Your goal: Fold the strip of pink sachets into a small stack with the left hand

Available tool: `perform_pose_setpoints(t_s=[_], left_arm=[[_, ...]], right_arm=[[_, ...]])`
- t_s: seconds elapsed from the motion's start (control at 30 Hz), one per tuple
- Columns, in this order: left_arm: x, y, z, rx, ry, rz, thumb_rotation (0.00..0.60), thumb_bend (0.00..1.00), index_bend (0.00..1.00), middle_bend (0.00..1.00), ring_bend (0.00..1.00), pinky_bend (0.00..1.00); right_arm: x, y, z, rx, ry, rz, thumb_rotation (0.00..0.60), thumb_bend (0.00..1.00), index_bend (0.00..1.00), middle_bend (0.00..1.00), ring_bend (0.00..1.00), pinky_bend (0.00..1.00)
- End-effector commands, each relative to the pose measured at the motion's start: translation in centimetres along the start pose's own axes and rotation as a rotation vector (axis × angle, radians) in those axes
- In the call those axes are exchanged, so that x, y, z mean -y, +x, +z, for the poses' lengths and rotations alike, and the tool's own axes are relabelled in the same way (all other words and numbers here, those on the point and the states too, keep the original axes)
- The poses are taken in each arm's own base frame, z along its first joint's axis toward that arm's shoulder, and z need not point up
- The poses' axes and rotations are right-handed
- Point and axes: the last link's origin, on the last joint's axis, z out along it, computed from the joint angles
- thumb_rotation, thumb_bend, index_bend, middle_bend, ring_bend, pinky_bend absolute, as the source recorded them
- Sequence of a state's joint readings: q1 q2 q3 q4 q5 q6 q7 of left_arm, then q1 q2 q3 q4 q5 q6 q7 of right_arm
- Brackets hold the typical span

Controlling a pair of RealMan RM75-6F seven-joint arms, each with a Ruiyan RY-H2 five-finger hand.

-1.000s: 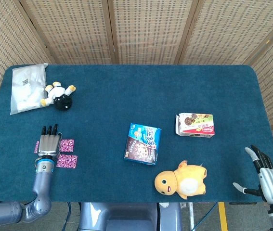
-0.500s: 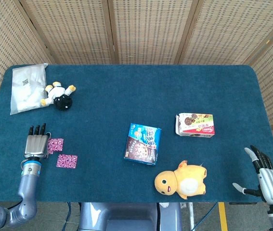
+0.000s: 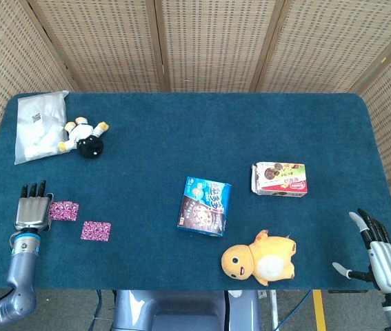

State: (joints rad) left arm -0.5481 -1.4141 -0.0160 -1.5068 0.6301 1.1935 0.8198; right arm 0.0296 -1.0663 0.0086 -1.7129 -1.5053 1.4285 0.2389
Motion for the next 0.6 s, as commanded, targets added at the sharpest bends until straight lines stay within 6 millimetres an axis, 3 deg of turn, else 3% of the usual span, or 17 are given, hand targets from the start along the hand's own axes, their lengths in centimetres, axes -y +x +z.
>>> perform_pose_setpoints(t_s=[0.03,0.6], left_arm=[[0.1,-0.15,0.1,0.003,-0.001,0.007,0.6,0.37,0.44,0.0,0.0,0.0],[-0.45,-0.6,0.53,0.0,-0.004,0.019,0.6,0.34,0.44,0.0,0.0,0.0]], right_arm=[[-0.03,0.0,0.0,0.0,-0.001,0.0,0.6,0.11,0.04,0.0,0.0,0.0],[-0.15,0.17,-0.03,-0.006,0.001,0.007,0.6,0.11,0.04,0.0,0.0,0.0]])
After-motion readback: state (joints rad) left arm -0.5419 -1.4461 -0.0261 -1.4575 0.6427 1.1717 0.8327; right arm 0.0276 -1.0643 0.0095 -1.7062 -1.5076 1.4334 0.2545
